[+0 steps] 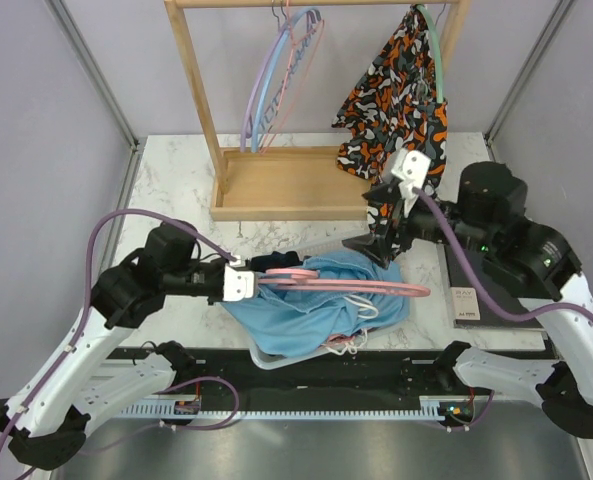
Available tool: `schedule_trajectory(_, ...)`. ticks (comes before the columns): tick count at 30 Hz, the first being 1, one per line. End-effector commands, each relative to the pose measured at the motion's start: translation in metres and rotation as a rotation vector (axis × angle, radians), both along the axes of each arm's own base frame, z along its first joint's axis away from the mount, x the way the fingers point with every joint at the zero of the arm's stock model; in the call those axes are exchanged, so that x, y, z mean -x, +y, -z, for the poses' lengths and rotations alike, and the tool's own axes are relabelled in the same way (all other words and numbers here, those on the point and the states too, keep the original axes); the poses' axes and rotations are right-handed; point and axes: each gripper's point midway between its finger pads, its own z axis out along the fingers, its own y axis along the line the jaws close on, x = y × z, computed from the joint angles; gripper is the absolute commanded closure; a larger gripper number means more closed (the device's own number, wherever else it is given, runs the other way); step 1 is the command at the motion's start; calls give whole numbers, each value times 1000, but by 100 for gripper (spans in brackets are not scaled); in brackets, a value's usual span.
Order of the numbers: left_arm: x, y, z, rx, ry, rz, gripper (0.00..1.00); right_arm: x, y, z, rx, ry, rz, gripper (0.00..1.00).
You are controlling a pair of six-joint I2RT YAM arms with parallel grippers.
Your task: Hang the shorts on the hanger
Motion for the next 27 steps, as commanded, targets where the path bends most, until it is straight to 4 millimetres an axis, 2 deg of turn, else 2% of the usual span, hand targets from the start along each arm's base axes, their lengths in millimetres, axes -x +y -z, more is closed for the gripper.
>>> schedule_trajectory(1,2,-12,-17,76,-105,91,98,-21,-16,43,134,197,154,5)
schedule_trajectory(3,2,-12,-21,82,-117,96,98,-23,-29,77,219,296,184,6)
schedule_trajectory(5,5,-12,-23,90,-130,111,98,-25,-39,104,239,404,201,7)
schedule_trajectory(7,8,-11,-21,88,-149,130,98,-25,-42,117,236,473,214,8)
schedule_trajectory(12,11,-9,-18,87,-160,140,98,-28,-48,145,305,518,229,14)
schedule_trajectory(13,11,-9,-18,86,-159,140,98,-26,-48,155,324,542,226,15)
schedule_trajectory(19,11,-10,-17,88,-143,138,98,-19,-49,186,367,613,204,23)
schedule_trajectory(22,11,-10,-16,90,-138,137,98,-27,-55,203,418,598,238,26)
schedule_trajectory(27,8,-12,-14,97,-114,114,98,-37,-54,219,446,567,234,28)
